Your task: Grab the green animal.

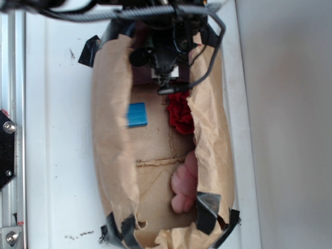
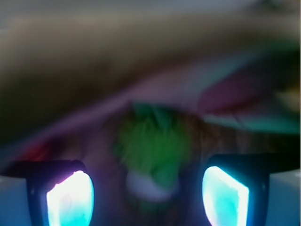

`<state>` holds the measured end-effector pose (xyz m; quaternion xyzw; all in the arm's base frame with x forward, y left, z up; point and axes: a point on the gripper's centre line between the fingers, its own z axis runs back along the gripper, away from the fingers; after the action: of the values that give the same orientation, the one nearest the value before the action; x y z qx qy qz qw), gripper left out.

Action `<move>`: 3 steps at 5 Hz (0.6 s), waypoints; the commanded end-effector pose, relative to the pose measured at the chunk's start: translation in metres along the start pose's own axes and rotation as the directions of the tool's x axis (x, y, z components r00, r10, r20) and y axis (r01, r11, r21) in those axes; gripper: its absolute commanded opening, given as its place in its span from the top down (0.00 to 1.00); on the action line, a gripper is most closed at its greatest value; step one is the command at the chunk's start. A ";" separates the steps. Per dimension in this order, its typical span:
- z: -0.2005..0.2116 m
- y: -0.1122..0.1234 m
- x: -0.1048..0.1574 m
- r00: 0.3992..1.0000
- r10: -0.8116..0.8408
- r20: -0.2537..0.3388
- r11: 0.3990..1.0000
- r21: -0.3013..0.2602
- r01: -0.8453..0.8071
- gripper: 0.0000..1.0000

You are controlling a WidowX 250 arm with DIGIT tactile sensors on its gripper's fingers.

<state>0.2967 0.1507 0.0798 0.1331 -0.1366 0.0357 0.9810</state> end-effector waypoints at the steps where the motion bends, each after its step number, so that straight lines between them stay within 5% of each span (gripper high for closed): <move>1: -0.012 0.015 0.023 1.000 0.016 0.006 0.996 0.089 -0.016 0.00; 3: -0.037 0.007 0.023 1.000 -0.005 -0.015 0.993 0.121 0.006 0.00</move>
<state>0.3174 0.1606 0.0456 0.1806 -0.0985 0.0480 0.9774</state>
